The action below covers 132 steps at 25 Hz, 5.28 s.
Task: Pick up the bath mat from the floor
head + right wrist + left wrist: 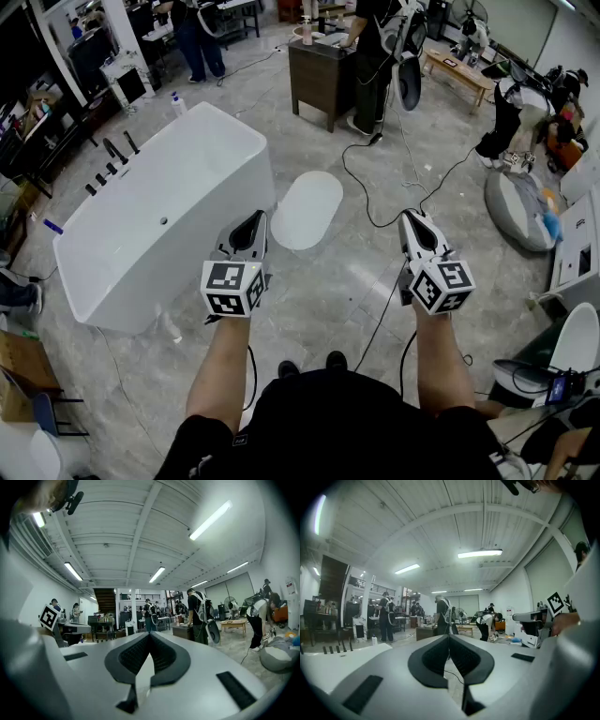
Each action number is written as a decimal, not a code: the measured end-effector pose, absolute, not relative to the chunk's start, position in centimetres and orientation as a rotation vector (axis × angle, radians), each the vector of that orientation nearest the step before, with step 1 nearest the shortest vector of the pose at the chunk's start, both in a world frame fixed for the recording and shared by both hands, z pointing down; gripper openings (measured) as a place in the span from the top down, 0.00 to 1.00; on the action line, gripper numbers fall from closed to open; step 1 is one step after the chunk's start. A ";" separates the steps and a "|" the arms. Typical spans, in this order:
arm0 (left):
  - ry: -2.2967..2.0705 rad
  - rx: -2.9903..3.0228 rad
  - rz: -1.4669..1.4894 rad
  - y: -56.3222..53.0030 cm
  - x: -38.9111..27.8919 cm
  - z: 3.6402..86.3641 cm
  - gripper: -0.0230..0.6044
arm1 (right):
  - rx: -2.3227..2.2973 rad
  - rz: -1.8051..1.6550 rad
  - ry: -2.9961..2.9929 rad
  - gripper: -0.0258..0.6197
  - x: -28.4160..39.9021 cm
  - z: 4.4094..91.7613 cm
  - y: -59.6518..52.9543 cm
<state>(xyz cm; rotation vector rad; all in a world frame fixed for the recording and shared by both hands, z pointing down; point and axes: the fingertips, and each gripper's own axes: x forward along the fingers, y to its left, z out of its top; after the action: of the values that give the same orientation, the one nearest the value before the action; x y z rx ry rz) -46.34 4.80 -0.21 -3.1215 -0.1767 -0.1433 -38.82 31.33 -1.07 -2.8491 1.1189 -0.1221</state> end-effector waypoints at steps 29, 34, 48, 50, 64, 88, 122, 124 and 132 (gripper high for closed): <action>-0.260 -3.128 -0.217 6.9 -47.0 1.2 0.74 | -2.801 -0.155 1.175 0.74 -39.7 0.2 32.4; -0.255 -3.125 -0.244 6.9 -47.1 1.4 0.57 | -2.779 -0.195 1.195 0.58 -39.6 0.4 32.1; -0.203 -3.150 -0.284 6.3 -47.0 2.4 0.25 | -2.767 -0.251 1.190 0.16 -39.0 1.8 32.0; -0.167 -3.146 -0.284 6.0 -47.0 2.4 0.21 | -2.774 -0.245 1.184 0.13 -38.9 1.8 32.3; -0.151 -3.124 -0.284 9.0 -45.4 2.1 0.16 | -2.712 -0.238 1.158 0.05 -37.3 2.2 36.2; -0.267 -3.209 -0.268 14.2 -38.8 3.8 0.16 | -2.697 -0.362 1.117 0.05 -32.3 4.8 41.8; -0.371 -3.229 -0.340 2.4 -12.3 5.8 0.16 | -2.690 -0.486 1.079 0.06 -5.7 6.9 29.9; -0.342 -3.216 -0.347 1.9 -10.7 5.8 0.16 | -2.670 -0.472 1.097 0.06 -3.3 7.2 29.3; -0.196 -3.217 -0.416 2.8 -1.2 7.1 0.16 | -2.630 -0.423 1.226 0.06 9.3 8.0 29.3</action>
<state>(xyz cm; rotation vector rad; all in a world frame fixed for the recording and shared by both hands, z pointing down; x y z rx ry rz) -1.24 2.76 7.15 -3.2172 -0.1962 -0.4156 9.27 29.35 8.04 -2.6301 1.2257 -0.4232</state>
